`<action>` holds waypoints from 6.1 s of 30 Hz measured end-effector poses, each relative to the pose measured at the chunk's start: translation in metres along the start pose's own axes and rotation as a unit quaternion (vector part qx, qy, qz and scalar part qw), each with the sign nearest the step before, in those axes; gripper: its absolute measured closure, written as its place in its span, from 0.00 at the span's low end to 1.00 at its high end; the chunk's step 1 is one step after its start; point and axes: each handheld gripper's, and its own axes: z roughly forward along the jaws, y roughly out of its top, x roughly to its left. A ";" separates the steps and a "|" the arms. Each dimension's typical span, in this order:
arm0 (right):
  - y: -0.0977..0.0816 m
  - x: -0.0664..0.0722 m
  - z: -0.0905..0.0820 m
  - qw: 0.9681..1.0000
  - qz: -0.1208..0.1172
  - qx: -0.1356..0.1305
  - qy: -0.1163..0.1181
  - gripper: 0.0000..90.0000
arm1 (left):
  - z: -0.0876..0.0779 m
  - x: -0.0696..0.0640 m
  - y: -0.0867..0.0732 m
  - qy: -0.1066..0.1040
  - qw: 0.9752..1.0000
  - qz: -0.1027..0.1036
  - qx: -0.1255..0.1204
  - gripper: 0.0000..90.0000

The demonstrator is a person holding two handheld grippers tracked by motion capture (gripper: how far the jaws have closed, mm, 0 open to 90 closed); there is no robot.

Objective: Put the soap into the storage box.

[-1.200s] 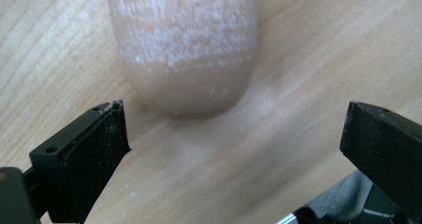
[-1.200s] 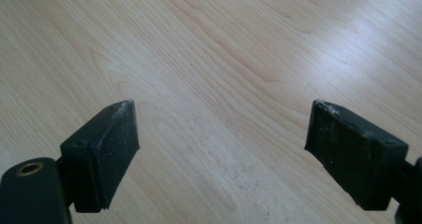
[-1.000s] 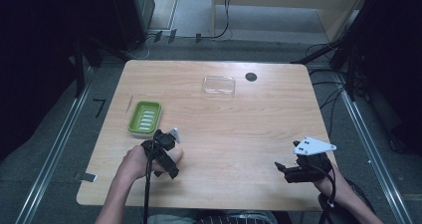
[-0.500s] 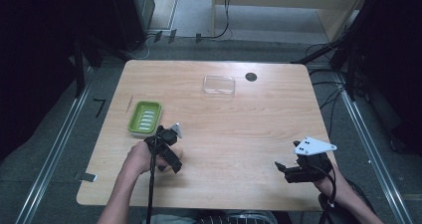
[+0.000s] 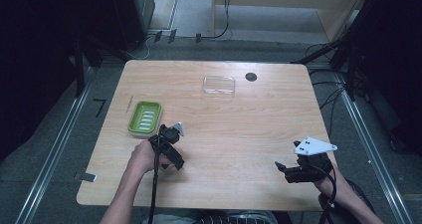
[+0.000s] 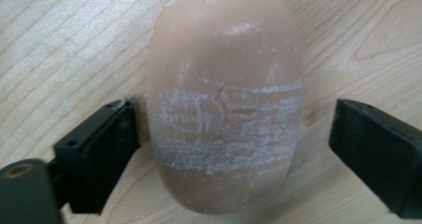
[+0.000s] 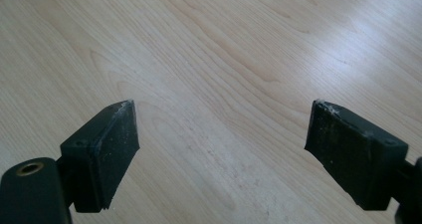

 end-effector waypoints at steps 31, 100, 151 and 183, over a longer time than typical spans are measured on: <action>0.000 0.000 0.000 1.000 -0.003 0.000 -0.002 0.15 | -0.003 -0.008 -0.004 0.049 0.999 0.000 -0.022 0.38; 0.000 0.000 0.000 1.000 0.001 0.002 -0.004 0.15 | -0.035 0.021 -0.001 0.047 0.998 0.017 -0.044 0.38; 0.000 0.000 0.001 1.000 0.003 0.004 -0.005 0.15 | -0.057 0.058 0.015 0.046 0.995 -0.024 -0.088 0.38; 0.000 0.000 0.001 1.000 0.003 0.003 -0.004 0.15 | -0.066 0.085 0.023 0.062 0.988 -0.064 -0.123 0.38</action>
